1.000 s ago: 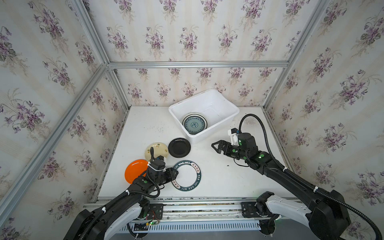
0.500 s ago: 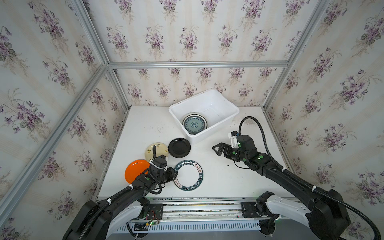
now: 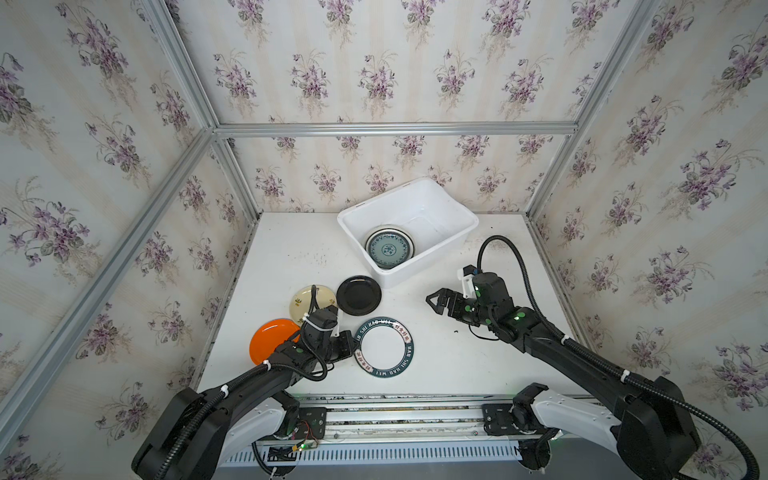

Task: Place the plates into the plastic bin on the countertop
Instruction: 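Close the left gripper on the green-rimmed plate's edge nearest the robot, then tilt the green-rimmed plate upright with the left gripper toward the right gripper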

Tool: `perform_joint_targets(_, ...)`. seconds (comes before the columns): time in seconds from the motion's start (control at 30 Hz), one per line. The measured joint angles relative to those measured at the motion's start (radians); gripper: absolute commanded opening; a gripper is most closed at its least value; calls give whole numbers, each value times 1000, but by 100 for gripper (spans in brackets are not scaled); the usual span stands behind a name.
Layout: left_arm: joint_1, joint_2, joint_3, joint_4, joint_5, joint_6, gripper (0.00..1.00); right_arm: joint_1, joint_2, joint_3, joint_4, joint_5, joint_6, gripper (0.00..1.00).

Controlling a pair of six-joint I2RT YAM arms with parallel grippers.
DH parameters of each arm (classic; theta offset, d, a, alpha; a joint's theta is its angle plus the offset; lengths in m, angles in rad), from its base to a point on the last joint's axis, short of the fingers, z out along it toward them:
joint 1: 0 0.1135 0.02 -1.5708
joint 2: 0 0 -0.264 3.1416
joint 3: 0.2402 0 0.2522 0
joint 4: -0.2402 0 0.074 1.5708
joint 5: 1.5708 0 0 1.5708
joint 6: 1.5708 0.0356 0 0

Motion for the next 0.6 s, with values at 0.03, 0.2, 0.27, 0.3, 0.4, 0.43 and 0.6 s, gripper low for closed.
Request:
perform_joint_targets(0.03,0,-5,0,0,2,0,6,0,0,-2,1,0,8,100)
perform_joint_targets(0.2,0,-30,1,-3,6,0,1,0,-6,-13,9,0,7,100)
perform_joint_targets(0.27,0,-40,5,-6,7,-1,0,0,-18,-27,18,-3,7,100)
perform_joint_targets(0.3,0,-45,8,-9,10,0,0,0,-28,-37,23,-5,7,100)
perform_joint_targets(0.4,0,-60,24,-24,21,0,0,-1,-55,-53,23,-5,8,100)
perform_joint_targets(0.43,0,-66,30,-30,20,0,0,-2,-63,-53,23,-3,8,100)
perform_joint_targets(0.6,0,-97,56,-79,21,0,0,-2,-87,-62,19,0,10,100)
